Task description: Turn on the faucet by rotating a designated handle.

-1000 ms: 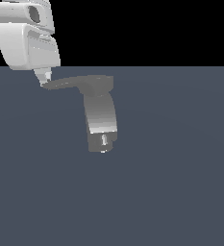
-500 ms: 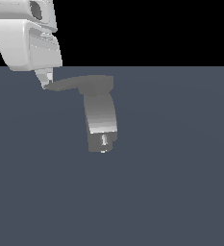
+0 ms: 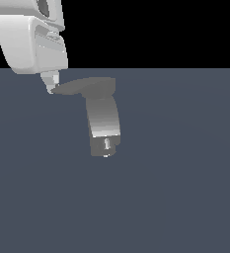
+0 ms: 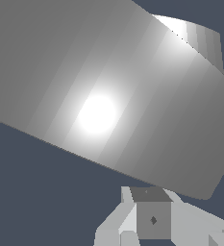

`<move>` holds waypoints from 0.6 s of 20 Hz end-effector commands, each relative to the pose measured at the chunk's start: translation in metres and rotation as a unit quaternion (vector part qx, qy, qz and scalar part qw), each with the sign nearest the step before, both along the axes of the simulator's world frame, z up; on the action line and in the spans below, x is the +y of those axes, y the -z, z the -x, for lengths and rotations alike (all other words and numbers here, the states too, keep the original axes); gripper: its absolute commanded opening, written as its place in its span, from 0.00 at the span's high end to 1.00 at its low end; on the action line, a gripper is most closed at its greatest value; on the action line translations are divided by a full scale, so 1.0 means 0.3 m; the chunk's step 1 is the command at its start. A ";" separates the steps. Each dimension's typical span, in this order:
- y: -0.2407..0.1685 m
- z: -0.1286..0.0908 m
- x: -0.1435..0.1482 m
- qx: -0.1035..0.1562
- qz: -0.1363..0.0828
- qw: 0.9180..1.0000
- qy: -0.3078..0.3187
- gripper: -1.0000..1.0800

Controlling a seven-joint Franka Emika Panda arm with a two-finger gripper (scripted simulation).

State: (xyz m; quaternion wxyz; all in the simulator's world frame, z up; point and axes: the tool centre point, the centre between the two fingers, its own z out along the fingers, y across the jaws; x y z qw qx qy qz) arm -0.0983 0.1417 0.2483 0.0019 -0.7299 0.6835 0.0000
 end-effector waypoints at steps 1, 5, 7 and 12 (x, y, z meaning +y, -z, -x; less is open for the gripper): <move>0.000 0.015 -0.036 0.001 0.001 1.000 0.005 1.00; 0.000 0.044 -0.063 0.001 0.001 1.000 0.005 1.00; 0.000 0.058 -0.077 0.001 0.001 1.000 0.005 1.00; 0.000 0.095 -0.112 0.001 0.001 1.000 0.005 1.00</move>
